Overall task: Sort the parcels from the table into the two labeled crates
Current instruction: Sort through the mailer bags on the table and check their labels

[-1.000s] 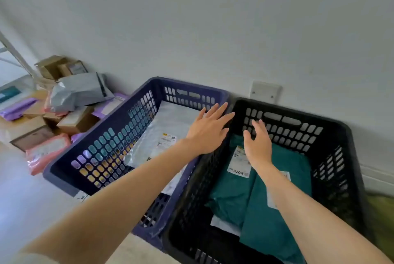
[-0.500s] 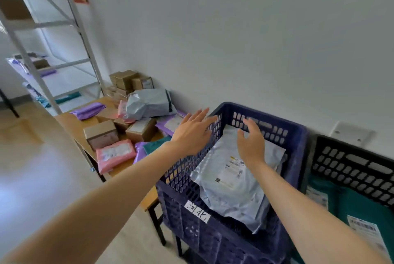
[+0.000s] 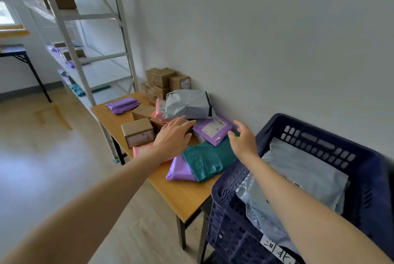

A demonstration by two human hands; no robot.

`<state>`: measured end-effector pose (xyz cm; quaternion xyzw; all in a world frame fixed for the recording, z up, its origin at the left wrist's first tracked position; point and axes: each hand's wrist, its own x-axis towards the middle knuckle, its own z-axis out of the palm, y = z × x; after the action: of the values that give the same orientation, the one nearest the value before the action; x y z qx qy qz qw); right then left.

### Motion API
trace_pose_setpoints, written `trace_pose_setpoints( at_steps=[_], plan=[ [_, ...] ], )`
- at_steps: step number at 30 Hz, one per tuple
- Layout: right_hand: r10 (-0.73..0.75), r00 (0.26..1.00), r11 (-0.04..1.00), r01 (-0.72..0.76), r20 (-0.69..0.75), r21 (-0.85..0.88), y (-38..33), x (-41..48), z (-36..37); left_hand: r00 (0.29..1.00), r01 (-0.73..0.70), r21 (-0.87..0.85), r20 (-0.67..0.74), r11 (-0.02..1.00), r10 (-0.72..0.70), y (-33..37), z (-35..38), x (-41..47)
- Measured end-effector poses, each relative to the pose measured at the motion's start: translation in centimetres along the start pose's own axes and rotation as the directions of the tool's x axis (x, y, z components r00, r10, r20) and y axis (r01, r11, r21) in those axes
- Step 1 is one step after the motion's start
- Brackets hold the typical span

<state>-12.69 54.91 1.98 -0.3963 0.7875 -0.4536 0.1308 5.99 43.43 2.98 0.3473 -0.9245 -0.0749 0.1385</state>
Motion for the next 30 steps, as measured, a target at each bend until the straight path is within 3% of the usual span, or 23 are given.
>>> trace_pose_setpoints(
  at_steps=[8, 17, 24, 30],
  plan=[
    [0.038, 0.998, 0.999, -0.037, 0.049, -0.012, -0.5, 9.1, 5.8, 0.998, 0.008, -0.007, 0.054, 1.000, -0.008, -7.9, 2.1, 7.1],
    [0.317, 0.947, 0.948, -0.315, 0.051, -0.038, 3.2, 17.8, 10.4, 0.970, -0.079, -0.063, 0.227, 0.995, 0.092, -12.7, 8.1, 15.2],
    [0.516, 0.857, 0.855, -0.515, -0.010, -0.058, 7.0, 17.7, 12.6, 0.920, -0.165, -0.091, 0.345, 0.982, 0.187, -14.3, 13.5, 18.9],
    [0.686, 0.719, 0.721, -0.692, -0.110, -0.031, 10.0, 15.4, 15.3, 0.809, -0.290, -0.245, 0.453, 0.925, 0.374, -14.1, 18.0, 21.9]
  ],
)
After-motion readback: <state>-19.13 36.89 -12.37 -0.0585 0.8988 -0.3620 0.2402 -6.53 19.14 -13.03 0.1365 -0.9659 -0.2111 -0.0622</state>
